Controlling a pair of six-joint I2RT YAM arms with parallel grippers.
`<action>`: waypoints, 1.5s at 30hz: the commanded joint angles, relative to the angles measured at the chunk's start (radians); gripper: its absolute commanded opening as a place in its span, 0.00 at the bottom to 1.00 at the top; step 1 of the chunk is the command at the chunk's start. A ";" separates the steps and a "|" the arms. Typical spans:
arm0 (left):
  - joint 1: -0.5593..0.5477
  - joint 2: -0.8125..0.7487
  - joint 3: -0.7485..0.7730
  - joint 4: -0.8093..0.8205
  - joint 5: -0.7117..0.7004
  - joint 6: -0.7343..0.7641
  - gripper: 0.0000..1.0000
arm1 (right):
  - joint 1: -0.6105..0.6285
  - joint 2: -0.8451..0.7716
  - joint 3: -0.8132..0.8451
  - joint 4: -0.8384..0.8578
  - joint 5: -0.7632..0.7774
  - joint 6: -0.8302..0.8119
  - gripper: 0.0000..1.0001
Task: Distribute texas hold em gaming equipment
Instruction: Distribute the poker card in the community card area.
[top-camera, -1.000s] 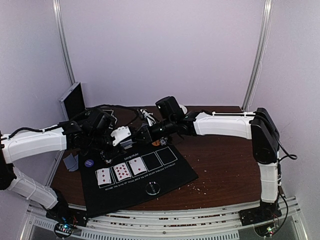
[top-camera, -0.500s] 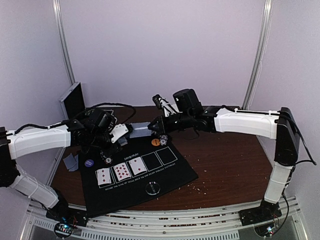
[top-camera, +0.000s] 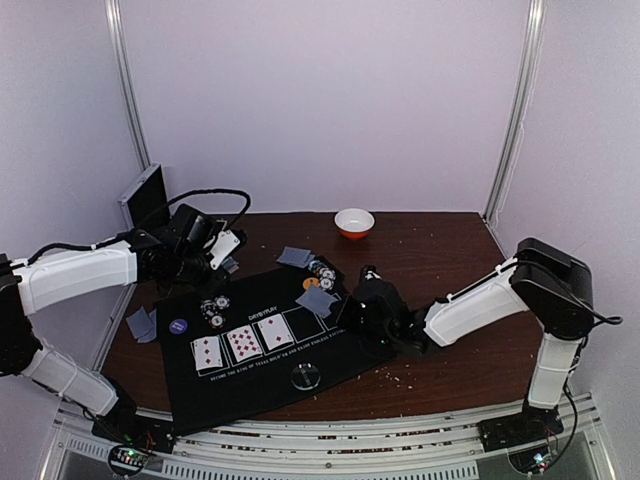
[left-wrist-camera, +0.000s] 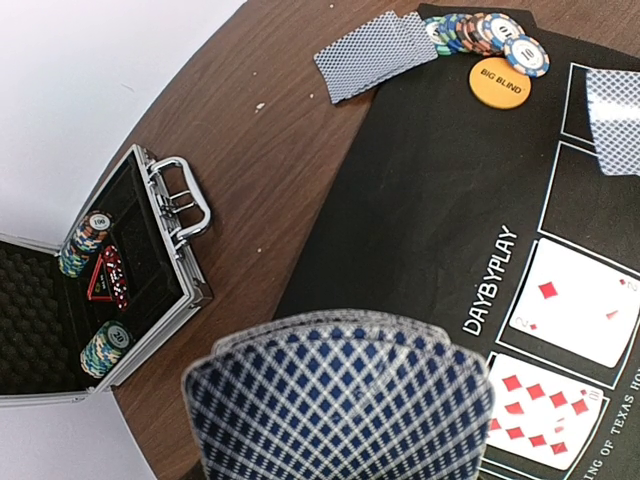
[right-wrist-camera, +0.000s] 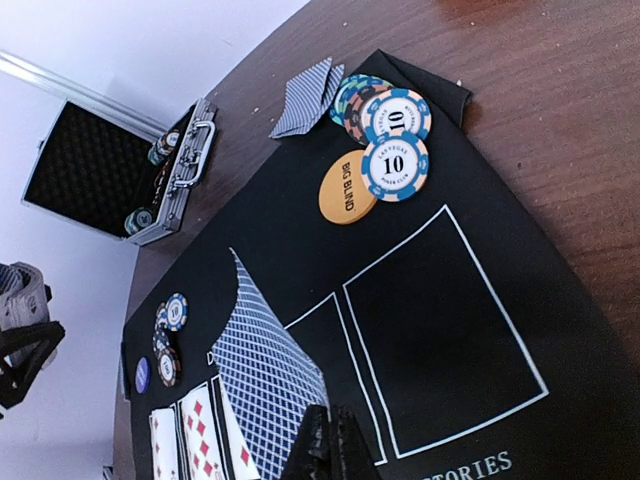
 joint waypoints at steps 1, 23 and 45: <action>0.003 -0.025 0.009 0.041 -0.004 -0.015 0.44 | 0.023 0.043 0.118 -0.137 0.178 0.223 0.00; 0.003 -0.036 0.006 0.043 0.025 -0.009 0.45 | 0.096 0.204 0.310 -0.530 0.077 0.559 0.04; 0.003 -0.036 0.006 0.045 0.051 -0.002 0.45 | 0.084 0.166 0.235 -0.422 0.016 0.540 0.14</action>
